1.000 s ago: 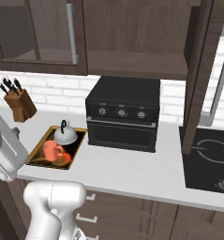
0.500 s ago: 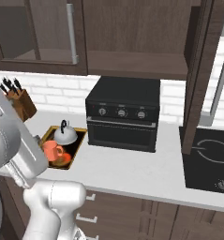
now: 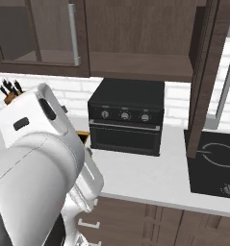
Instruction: Pick the kettle from the counter and place it on the tray. Then pick the mug from the cabinet and place it on the tray. Then close the cabinet doors.
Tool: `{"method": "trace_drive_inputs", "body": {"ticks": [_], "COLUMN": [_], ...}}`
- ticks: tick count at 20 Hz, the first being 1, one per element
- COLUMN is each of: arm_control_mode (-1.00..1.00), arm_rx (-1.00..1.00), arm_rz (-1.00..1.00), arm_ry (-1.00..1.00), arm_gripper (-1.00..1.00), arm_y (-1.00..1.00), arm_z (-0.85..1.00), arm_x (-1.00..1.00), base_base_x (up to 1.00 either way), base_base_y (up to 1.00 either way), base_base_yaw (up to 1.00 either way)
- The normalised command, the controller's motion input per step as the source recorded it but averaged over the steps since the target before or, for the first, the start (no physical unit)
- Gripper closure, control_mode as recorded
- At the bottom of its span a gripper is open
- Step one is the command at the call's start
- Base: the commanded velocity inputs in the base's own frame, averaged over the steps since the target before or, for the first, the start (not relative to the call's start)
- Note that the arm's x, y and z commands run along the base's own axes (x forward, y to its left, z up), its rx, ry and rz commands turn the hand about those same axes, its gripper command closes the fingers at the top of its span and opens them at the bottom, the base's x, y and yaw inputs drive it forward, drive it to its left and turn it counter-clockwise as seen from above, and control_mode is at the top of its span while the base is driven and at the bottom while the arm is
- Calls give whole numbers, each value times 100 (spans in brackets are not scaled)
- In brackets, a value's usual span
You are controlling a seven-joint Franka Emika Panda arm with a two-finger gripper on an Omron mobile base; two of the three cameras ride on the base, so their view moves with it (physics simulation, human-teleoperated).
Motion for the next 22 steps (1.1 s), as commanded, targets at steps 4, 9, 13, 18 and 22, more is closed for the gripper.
{"method": "trace_drive_inputs", "body": {"ticks": [4,9,13,18,22], "arm_control_mode": [-100,-100,-100,-100,-100], "arm_rx": [0,4,2,0,0], "arm_rz": [-52,-51,-34,-31,-33], "arm_ry": [0,0,-20,-42,-23], "arm_gripper": [-100,-100,-100,-100,-100], "arm_y": [-63,-72,-79,-68,-55], "arm_z": [-1,0,-15,-22,-3], "arm_x": [12,2,12,10,17], "base_base_x": [0,0,0,0,0], "base_base_y": [0,0,0,0,0], "base_base_yaw": [0,0,0,0,0]}}
